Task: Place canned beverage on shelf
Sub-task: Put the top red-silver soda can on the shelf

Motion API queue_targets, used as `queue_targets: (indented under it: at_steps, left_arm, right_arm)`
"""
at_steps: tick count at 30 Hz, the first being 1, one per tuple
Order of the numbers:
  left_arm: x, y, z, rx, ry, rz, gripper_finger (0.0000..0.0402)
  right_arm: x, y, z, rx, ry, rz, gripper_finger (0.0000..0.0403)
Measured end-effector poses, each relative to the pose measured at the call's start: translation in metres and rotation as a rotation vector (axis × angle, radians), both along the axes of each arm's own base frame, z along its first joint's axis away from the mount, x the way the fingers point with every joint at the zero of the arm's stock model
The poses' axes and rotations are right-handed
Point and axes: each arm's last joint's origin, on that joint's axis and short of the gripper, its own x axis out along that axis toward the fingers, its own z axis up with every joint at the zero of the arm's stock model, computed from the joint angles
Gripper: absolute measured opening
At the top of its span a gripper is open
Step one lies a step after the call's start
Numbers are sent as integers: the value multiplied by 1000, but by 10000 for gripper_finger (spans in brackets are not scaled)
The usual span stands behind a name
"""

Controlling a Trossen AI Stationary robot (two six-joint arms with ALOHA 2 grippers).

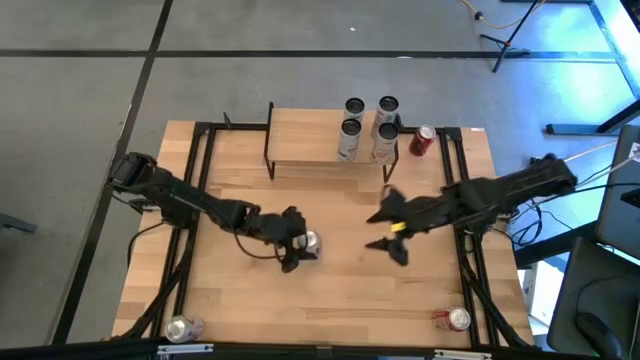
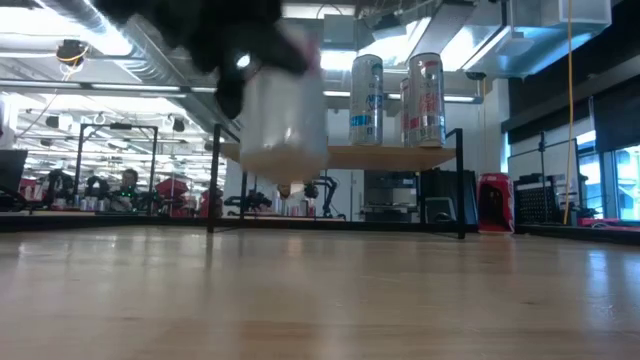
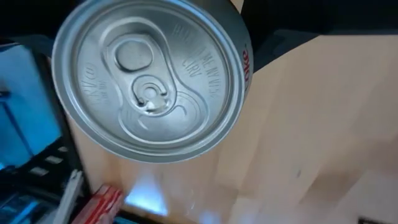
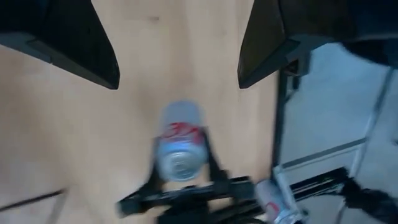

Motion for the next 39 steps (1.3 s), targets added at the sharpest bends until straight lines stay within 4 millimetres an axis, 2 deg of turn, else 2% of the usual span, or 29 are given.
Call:
queue_targets:
  at_steps: [3,7,12,14,16,20,26,33,39]
  left_arm:
    - [14,12,32,2,32,-7,261]
    - [25,40,86,61,58,39,261]
    - [24,93,156,122,12,159,261]
    - [19,113,176,158,-16,206,261]
    - [15,134,187,202,-38,245,261]
    - [4,175,191,213,-27,342,261]
    - [-6,221,184,211,-15,325,261]
    - [-5,271,152,126,15,156,261]
    - [-3,300,129,183,13,28,261]
  right_arm:
    - [-21,-18,14,-98,-46,-58,312]
    - [-40,-43,29,-216,-110,-103,312]
    - [-53,-70,40,-327,-151,-129,312]
    - [-56,-79,41,-365,-150,-129,312]
    - [-60,-87,41,-411,-131,-122,312]
    - [-62,-102,40,-475,-99,-152,312]
    - [-64,-119,40,-472,-91,-143,312]
    - [-70,-138,38,-451,-64,-199,312]
    - [-77,-149,35,-399,-10,-289,312]
